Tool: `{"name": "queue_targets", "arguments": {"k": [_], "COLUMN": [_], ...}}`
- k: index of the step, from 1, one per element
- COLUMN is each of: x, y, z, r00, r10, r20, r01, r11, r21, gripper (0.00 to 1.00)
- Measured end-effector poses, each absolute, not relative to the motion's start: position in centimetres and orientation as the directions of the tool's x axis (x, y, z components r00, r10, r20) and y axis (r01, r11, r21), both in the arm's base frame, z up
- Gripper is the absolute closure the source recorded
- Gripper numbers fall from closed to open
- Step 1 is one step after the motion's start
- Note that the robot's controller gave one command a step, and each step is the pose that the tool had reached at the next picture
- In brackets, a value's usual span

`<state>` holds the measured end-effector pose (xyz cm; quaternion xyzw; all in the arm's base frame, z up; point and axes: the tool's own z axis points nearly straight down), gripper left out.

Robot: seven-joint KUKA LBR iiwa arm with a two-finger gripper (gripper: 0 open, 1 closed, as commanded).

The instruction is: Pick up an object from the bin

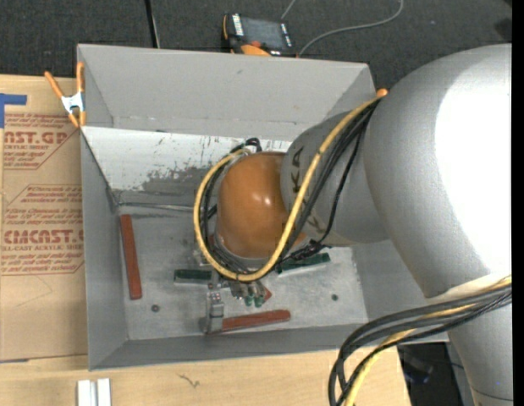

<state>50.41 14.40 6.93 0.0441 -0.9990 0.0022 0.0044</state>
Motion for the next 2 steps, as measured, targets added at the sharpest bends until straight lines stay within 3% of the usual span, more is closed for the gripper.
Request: {"name": "queue_targets", "arguments": {"k": [1, 2], "x": [50.7, 52.5], "y": [15.0, 11.4], "z": [7.3, 20.3], "r00": [-0.996, -0.999], "r10": [-0.093, -0.045], "r20": [0.000, -0.010], "r01": [-0.093, -0.045], "r11": [0.996, 0.999], "r21": [0.002, 0.001], "gripper": [1.00, 1.00]}}
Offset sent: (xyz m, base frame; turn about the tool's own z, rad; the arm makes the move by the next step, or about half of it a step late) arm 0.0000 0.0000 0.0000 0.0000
